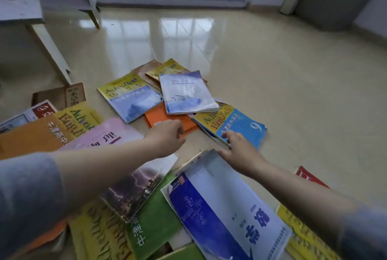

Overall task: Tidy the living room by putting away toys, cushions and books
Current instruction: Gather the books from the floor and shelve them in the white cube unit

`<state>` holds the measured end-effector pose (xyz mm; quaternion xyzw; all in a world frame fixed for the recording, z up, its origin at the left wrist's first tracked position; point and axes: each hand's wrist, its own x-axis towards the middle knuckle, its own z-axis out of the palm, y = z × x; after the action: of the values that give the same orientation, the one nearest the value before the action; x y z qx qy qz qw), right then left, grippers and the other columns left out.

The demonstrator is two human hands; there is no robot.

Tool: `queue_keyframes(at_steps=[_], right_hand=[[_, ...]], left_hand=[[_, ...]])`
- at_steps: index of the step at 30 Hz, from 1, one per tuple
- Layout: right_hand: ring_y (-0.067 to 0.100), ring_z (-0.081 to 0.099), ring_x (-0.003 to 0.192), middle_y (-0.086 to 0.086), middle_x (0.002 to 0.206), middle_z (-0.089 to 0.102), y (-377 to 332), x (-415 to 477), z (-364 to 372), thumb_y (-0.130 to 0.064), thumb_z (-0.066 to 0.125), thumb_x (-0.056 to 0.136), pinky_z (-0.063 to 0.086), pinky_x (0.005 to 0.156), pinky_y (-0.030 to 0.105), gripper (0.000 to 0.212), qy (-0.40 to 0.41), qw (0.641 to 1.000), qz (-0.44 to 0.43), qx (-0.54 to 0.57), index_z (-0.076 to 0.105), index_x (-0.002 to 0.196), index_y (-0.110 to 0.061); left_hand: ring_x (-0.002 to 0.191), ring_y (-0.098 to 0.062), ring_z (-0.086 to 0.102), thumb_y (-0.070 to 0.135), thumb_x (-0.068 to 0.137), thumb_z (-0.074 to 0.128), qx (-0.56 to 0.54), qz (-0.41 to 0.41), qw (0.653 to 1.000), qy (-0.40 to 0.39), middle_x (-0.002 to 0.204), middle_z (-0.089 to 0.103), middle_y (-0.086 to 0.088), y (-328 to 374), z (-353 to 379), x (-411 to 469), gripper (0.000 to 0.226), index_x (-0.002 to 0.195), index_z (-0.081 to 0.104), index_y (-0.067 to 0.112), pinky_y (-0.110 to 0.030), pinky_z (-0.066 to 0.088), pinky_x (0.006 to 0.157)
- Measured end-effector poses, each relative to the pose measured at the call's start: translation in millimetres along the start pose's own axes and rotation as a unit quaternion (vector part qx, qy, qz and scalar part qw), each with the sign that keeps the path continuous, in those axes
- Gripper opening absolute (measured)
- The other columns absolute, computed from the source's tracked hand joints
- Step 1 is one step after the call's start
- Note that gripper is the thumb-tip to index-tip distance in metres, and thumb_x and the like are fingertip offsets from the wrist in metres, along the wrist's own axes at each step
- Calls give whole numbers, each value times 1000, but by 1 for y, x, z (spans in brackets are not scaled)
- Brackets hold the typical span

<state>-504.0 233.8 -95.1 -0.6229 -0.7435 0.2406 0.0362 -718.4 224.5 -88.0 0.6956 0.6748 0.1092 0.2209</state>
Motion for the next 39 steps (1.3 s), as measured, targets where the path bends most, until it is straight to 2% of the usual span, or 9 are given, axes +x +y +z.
queue_keyframes(at_steps=[5, 15, 21, 24, 26, 29, 32, 36, 39], right_hand=[[20, 49, 123, 5, 136, 49, 10, -28, 10, -37, 59, 91, 41, 100, 32, 52, -65, 997, 29, -15, 43, 136, -15], [26, 46, 128, 10, 143, 44, 31, -4, 35, -38, 61, 90, 41, 102, 33, 66, -96, 990, 91, -45, 33, 142, -9], [28, 66, 94, 14, 118, 54, 30, 9, 46, -29, 63, 90, 59, 75, 35, 65, -106, 982, 154, 25, 30, 141, -7], [30, 69, 89, 19, 126, 50, 30, 13, 49, -24, 62, 92, 59, 69, 33, 64, -114, 969, 191, 107, 28, 142, -4], [30, 67, 91, 18, 122, 51, 31, 14, 50, -23, 62, 91, 57, 68, 32, 60, -110, 966, 198, 122, 32, 140, -3], [28, 63, 91, 13, 107, 59, 35, 15, 53, -25, 61, 88, 56, 79, 40, 37, -59, 981, 175, 59, 53, 117, -3], [23, 58, 83, 8, 92, 63, 30, 14, 52, -26, 56, 93, 44, 67, 31, 17, 2, 986, 160, 47, 61, 90, -10], [19, 51, 84, 7, 95, 58, 11, 12, 51, -26, 54, 95, 35, 70, 28, 17, 52, 995, 67, 59, 60, 87, -12], [14, 48, 88, 3, 97, 54, -11, 14, 52, -25, 54, 95, 33, 74, 26, 15, 58, 996, -12, 73, 63, 93, -13]], left_hand=[[89, -15, 52, 28, 89, 57, 7, 16, 999, -49, 97, 56, 5, -1, 17, -16, 12, 99, 54, 22, -29, 43, 75], [93, -14, 53, 32, 91, 56, 15, 5, 997, -69, 105, 56, 5, -11, 31, -15, 18, 106, 54, 22, -25, 44, 77], [92, -13, 52, 31, 91, 54, 21, -13, 997, -72, 106, 55, 5, -24, 35, -19, 19, 108, 54, 22, -24, 42, 75], [92, -13, 52, 32, 92, 55, 22, -20, 997, -76, 104, 54, 6, -28, 35, -18, 18, 107, 54, 22, -24, 44, 76], [92, -13, 52, 32, 92, 54, 18, -29, 997, -76, 104, 53, 6, -31, 35, -18, 18, 108, 54, 22, -24, 43, 76], [93, -13, 52, 32, 92, 54, 7, -35, 997, -72, 104, 53, 6, -32, 35, -19, 20, 109, 54, 21, -25, 44, 78], [93, -13, 53, 33, 91, 56, -12, -40, 997, -72, 104, 56, 6, -33, 34, -20, 22, 110, 55, 21, -26, 46, 80], [92, -12, 58, 41, 86, 64, -93, -52, 992, -65, 103, 62, 5, -36, 27, -18, 33, 110, 57, 19, -24, 46, 77], [97, -12, 61, 43, 81, 69, -157, -61, 982, -86, 106, 64, 6, -40, 20, -17, 49, 122, 55, 18, -25, 48, 84]])
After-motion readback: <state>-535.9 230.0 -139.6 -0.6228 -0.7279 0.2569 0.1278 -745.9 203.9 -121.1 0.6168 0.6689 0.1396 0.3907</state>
